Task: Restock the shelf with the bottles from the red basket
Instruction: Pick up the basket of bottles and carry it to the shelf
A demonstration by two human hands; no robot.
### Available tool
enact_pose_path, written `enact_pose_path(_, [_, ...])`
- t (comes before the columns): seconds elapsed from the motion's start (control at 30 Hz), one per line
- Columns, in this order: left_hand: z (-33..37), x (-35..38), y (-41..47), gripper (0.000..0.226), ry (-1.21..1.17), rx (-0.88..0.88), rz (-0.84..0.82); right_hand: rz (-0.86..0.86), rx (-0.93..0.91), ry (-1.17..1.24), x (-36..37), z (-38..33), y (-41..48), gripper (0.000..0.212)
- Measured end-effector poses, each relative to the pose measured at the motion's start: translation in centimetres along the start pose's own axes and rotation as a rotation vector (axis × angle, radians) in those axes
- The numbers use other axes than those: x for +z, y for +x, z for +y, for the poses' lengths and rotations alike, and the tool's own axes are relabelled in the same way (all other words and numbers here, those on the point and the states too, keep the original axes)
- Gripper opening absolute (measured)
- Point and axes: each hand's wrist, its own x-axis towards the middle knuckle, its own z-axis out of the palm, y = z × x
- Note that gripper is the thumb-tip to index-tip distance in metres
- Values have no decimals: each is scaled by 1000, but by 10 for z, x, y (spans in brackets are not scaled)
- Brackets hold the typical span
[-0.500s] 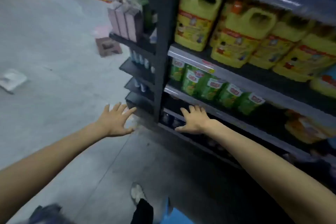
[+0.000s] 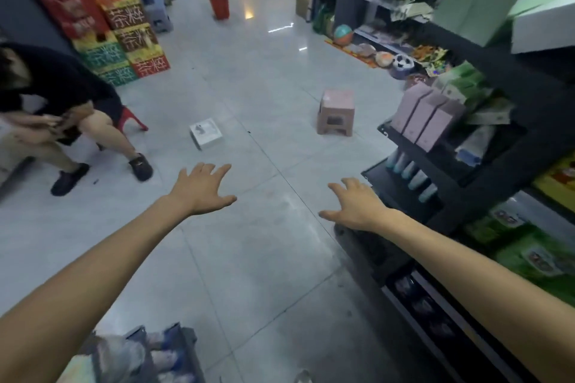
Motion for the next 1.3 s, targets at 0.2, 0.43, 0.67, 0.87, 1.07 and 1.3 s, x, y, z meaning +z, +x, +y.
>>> enact_pose_path(0.2, [-45, -33, 60, 95, -37, -92, 51, 97, -59, -46, -64, -18, 95, 90])
enact_pose_path(0.43, [-56, -90, 176, 99, -123, -139, 77, 140, -88, -58, -154, -12, 221, 88])
enact_pose_path(0.67, [-103, -161, 264, 86, -156, -232, 171, 271, -126, 72, -250, -18, 358, 84])
enact_pose_path(0.87, [-152, -180, 331, 85, -168, -311, 192, 233, -129, -15, -283, -41, 464, 79])
enact_pose_path(1.07, [-237, -176, 436, 89, -187, -368, 151, 264, -153, -106, -307, -81, 593, 78])
enact_pose_path(1.3, [-340, -179, 555, 91, -175, -299, 124, 229, -151, -245, -360, -140, 722, 86])
